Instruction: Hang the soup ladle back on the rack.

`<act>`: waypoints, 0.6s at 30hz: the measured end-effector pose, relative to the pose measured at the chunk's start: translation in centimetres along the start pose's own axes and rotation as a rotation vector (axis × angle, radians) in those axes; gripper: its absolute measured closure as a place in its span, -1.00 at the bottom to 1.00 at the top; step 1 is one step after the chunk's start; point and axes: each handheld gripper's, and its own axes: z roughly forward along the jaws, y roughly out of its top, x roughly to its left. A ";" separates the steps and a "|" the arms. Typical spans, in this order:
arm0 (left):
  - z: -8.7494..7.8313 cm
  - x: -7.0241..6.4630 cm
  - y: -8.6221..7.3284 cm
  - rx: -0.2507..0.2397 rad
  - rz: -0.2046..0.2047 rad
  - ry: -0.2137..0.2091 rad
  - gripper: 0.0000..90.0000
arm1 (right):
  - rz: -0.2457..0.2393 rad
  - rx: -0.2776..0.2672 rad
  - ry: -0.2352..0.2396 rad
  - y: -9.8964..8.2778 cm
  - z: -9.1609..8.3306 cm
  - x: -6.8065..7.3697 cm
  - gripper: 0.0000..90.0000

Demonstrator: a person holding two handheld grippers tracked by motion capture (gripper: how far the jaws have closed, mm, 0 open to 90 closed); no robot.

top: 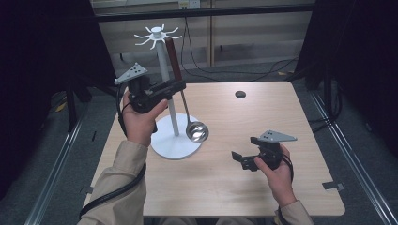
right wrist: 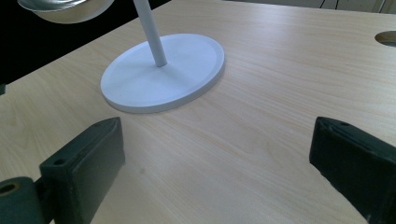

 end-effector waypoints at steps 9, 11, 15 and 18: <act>-0.2 0.4 0.0 -0.004 0.001 0.007 0.64 | 0.004 -0.003 0.002 0.0 0.0 -0.1 -0.93; -0.2 0.4 0.0 -0.010 -0.002 0.010 0.64 | 0.005 -0.005 0.002 0.0 -0.1 -0.2 -0.93; -0.3 0.5 -0.1 -0.010 0.006 0.014 0.64 | 0.007 -0.002 0.003 -0.1 0.0 -0.2 -0.93; -0.5 0.6 -0.1 -0.017 0.002 0.024 0.64 | 0.003 -0.001 0.003 -0.1 0.0 -0.2 -0.93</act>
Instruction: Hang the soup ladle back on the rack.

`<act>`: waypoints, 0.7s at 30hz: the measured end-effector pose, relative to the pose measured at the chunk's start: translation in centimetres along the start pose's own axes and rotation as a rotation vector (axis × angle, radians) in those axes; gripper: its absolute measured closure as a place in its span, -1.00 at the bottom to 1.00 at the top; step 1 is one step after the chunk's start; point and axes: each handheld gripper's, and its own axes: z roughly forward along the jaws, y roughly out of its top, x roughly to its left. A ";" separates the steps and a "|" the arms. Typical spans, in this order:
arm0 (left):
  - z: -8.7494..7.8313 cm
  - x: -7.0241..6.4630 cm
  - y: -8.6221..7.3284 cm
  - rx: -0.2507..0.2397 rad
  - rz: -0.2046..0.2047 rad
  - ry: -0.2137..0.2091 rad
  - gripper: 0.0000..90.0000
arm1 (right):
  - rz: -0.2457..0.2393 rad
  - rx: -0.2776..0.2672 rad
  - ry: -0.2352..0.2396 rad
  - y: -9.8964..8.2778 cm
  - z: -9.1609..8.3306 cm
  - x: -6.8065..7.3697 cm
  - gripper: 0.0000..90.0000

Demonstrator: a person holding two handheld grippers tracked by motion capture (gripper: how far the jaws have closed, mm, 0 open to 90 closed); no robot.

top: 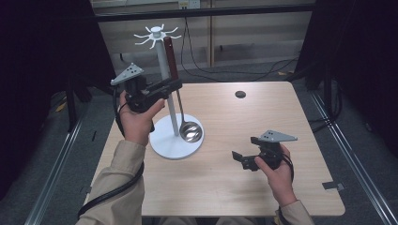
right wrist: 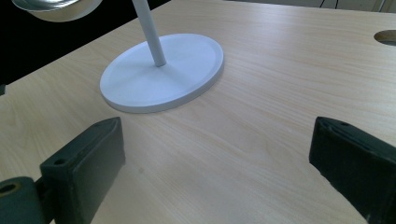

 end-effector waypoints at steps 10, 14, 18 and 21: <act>-0.6 0.6 -0.1 -0.009 0.008 0.021 0.63 | 0.004 0.001 -0.005 0.0 -0.1 -0.1 -0.92; -0.6 0.7 -0.3 -0.014 0.001 0.018 0.62 | 0.003 0.004 -0.004 0.0 -0.1 -0.1 -0.92; -0.5 0.7 -0.3 -0.021 -0.009 0.019 0.61 | -0.001 0.005 -0.002 0.0 0.0 0.0 -0.92; -0.5 1.0 -0.4 -0.025 -0.018 0.008 0.59 | -0.002 0.006 -0.001 0.0 0.0 0.0 -0.92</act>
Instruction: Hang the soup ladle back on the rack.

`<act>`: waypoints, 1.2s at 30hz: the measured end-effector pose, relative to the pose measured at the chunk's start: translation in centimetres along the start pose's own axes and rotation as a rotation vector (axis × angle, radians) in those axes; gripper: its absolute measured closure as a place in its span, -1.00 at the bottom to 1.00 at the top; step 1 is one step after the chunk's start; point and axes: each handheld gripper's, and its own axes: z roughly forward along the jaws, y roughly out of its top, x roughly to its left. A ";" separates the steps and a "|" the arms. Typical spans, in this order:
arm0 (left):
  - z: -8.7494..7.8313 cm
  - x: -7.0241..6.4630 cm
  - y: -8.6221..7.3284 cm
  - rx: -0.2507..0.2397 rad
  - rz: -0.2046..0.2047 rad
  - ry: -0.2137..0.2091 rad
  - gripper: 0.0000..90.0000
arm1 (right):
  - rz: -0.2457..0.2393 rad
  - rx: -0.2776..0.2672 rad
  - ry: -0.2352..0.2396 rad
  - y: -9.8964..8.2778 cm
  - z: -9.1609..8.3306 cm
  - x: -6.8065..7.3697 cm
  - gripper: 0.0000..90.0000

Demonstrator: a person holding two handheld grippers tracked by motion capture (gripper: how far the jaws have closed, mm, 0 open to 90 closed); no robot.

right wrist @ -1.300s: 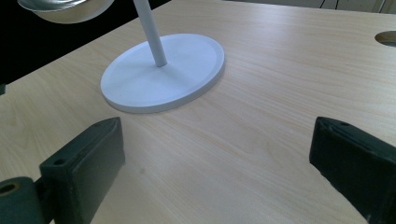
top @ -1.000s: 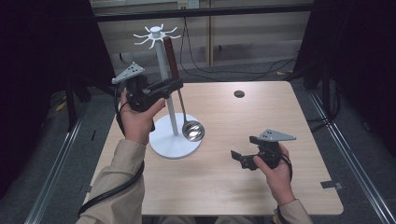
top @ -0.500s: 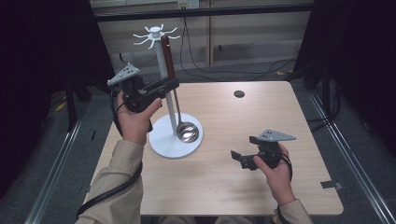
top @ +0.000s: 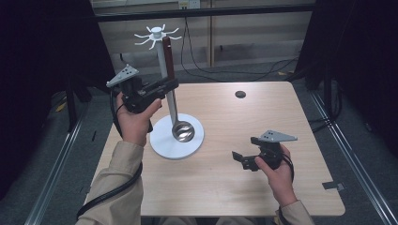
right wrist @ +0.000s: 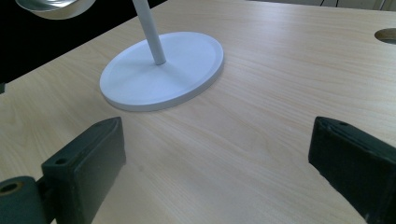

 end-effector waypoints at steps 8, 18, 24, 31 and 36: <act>0.0 0.4 -0.1 -0.014 -0.018 0.009 0.54 | -0.002 0.002 -0.002 0.0 0.0 0.0 -0.92; 0.0 0.6 0.0 -0.018 -0.025 0.021 0.50 | 0.006 -0.002 -0.002 0.1 -0.1 -0.1 -0.92; 0.0 0.8 0.0 -0.027 -0.035 0.030 0.45 | 0.000 -0.002 -0.001 0.1 -0.2 -0.1 -0.92; -0.1 1.0 0.2 -0.026 -0.039 0.034 0.40 | 0.002 -0.001 -0.003 0.0 -0.2 -0.2 -0.92; -0.1 1.0 0.1 -0.026 -0.036 0.042 0.40 | -0.002 -0.003 -0.002 0.1 -0.2 -0.2 -0.92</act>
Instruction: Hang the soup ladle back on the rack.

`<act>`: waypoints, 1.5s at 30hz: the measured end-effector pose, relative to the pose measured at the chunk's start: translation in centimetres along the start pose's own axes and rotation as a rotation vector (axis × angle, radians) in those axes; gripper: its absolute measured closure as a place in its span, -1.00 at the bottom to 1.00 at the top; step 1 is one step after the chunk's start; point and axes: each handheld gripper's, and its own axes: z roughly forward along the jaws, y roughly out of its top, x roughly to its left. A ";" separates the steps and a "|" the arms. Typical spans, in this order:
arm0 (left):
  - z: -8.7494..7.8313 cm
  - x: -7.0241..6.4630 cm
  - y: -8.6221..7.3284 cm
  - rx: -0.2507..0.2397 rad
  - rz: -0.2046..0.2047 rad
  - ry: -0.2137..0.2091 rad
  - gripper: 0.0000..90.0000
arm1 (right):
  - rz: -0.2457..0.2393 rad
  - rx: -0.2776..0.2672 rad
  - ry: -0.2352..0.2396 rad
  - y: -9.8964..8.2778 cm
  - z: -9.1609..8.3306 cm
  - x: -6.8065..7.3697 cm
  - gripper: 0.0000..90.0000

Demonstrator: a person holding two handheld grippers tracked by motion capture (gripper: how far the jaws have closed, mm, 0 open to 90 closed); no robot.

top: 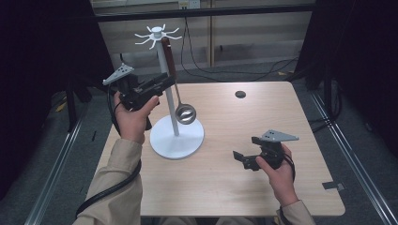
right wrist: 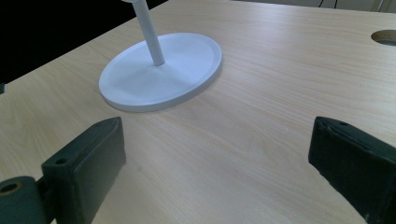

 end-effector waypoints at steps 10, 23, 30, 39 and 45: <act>-0.4 -0.1 -0.3 0.010 0.023 0.019 0.33 | 0.003 0.000 -0.001 0.0 -0.1 -0.1 -0.92; -1.5 0.3 -0.8 0.031 0.058 0.071 -0.03 | -0.004 0.001 -0.003 0.0 -0.1 0.1 -0.92; -1.7 0.2 -1.4 0.049 0.065 0.098 -0.29 | -0.002 -0.003 -0.007 0.0 -0.3 0.1 -0.92; -1.8 0.3 -2.5 0.068 0.073 0.115 -0.52 | 0.007 -0.011 -0.022 -0.2 -1.0 -0.1 -0.92; -2.3 0.6 -3.3 0.076 0.074 0.133 -0.58 | 0.011 -0.006 -0.019 -0.2 -0.8 0.0 -0.92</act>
